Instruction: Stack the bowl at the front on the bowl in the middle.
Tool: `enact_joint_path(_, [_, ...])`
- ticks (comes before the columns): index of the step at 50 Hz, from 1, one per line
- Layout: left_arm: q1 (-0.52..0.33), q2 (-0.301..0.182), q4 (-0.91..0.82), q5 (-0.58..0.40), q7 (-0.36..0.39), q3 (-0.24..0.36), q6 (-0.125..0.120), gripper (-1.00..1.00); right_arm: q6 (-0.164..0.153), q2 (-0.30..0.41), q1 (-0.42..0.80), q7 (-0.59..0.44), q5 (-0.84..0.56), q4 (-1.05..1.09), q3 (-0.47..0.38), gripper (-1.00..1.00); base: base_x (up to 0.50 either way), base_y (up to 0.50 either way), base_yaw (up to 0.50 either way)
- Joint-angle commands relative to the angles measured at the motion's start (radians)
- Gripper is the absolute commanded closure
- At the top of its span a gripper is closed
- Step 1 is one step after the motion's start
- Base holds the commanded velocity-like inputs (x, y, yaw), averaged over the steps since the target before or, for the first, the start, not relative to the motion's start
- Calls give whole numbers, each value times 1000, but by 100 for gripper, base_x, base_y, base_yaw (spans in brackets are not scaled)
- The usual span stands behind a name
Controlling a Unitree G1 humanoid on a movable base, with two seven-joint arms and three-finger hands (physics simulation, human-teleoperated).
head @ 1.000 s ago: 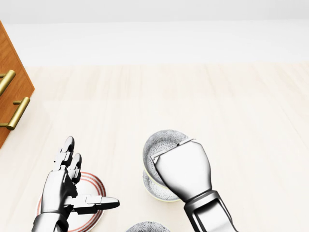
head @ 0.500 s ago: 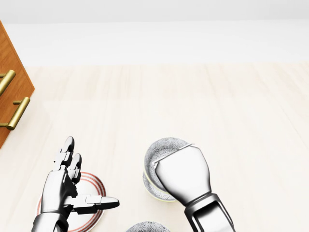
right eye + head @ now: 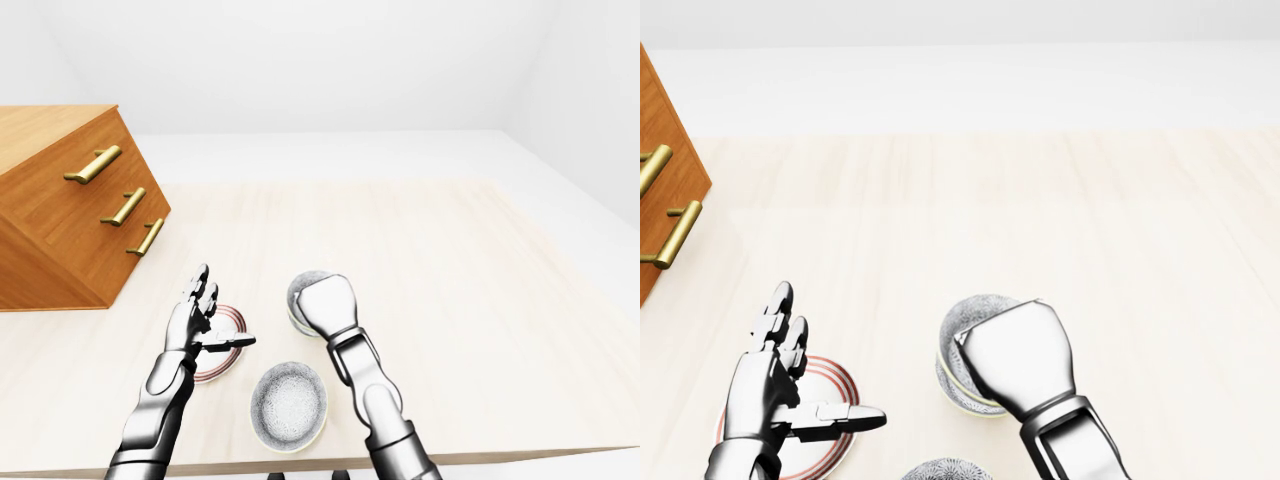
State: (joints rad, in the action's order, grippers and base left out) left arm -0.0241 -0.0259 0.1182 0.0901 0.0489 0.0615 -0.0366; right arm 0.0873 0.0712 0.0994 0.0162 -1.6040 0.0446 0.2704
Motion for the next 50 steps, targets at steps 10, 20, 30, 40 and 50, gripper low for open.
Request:
enact_joint_path(10, [3, 0, -10, 5, 0, 1, -10, -100, 0, 1, 27, 74, -39, -51, 29, 100, 0, 0, 0])
enact_joint_path(20, [3, 0, -8, 6, 0, 1, -9, -100, 0, 7, 40, 93, -64, -66, 20, 100, 0, 0, 0])
enact_joint_path(30, [4, 1, -7, 6, 0, 1, -8, -100, 0, 9, 41, 82, -65, -64, 13, 100, 0, 0, 0])
enact_joint_path(40, [1, 0, -6, 5, -2, 1, -10, -100, 0, 7, 7, 15, -17, -19, 10, -100, 0, 0, 0])
enact_joint_path(50, [2, 0, -3, 3, -2, 0, -6, -100, 0, 14, -24, -55, 41, 43, 2, -100, 0, 0, 0])
